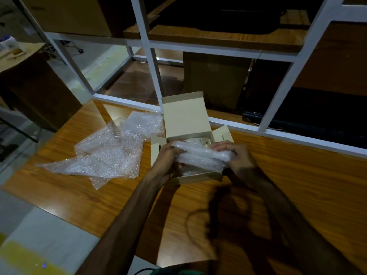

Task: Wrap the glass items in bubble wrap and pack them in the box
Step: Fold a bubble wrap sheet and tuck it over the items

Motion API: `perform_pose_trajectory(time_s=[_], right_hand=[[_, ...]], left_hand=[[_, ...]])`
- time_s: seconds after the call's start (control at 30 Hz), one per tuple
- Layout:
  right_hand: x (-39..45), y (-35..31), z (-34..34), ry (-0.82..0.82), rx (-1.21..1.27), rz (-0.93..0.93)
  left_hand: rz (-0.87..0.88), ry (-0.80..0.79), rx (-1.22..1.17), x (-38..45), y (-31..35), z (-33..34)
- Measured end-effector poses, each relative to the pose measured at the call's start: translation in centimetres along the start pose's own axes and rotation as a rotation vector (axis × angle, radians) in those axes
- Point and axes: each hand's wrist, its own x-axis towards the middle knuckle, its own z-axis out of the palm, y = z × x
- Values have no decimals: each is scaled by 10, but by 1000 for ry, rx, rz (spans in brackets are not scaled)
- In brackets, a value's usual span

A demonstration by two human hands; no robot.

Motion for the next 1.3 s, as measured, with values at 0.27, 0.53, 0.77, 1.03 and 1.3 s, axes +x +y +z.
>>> perform_pose_trajectory(time_s=[0.27, 0.53, 0.77, 1.03, 1.3], right_hand=[[-20, 18, 11, -97, -386, -88], [-11, 16, 23, 240, -434, -31], [6, 4, 28, 372, -775, -26], [11, 11, 49, 359, -976, -213], [19, 40, 50, 132, -965, -122]], left_hand=[[-99, 71, -205, 16, -2, -1], [-46, -1, 168, 41, 1, 21], [457, -3, 1085, 101, 18, 32], [748, -85, 1334, 109, 2, 9], [845, -259, 1648, 118, 8, 17]])
